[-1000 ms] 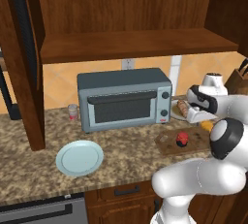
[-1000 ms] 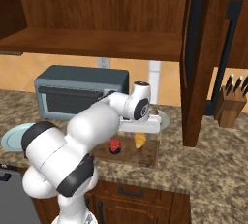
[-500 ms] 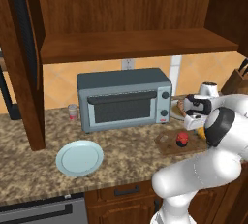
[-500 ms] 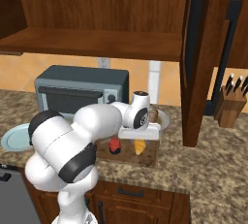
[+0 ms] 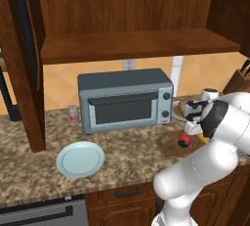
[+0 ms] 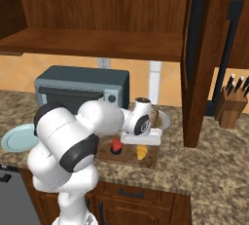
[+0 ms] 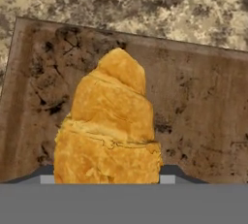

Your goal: From the different types of pastries on the counter, select a croissant and place it on the cutting board. Then retrieve a jar of jam from the cabinet and place it alongside the croissant on the cutting board.

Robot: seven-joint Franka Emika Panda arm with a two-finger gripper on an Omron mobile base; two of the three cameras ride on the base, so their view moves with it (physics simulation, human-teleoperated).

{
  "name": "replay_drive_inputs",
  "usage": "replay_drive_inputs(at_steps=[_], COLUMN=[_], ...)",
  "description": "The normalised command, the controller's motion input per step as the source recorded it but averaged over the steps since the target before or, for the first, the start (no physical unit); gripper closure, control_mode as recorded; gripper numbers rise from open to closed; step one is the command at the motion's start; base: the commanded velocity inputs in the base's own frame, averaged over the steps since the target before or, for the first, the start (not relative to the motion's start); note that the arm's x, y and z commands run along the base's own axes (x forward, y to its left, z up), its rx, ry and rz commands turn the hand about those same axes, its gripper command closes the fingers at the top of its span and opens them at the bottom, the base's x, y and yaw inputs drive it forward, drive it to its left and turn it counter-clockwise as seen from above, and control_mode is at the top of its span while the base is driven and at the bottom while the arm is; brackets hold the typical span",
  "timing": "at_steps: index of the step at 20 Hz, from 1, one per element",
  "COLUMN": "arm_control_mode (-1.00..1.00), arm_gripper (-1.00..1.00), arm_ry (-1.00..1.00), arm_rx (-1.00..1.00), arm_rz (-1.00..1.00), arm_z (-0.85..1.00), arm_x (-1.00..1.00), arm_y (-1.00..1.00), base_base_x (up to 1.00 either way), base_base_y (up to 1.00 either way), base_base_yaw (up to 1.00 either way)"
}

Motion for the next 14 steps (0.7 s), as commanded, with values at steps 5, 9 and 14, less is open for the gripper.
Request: replay_drive_inputs(at_steps=[5, 9, 14], arm_control_mode=[-1.00, -1.00, -1.00], arm_gripper=[-1.00, -1.00, -1.00], arm_ry=[0.00, 0.00, 0.00], arm_rx=[0.00, 0.00, 0.00], arm_rz=[0.00, -0.02, -0.02], arm_z=[-0.32, -0.01, 0.07], arm_x=[0.00, -0.01, -0.16], arm_y=[0.00, 0.00, 0.00], base_base_x=[0.00, 0.00, 0.00], base_base_y=[0.00, 0.00, 0.00], base_base_yaw=[0.00, 0.00, 0.00])
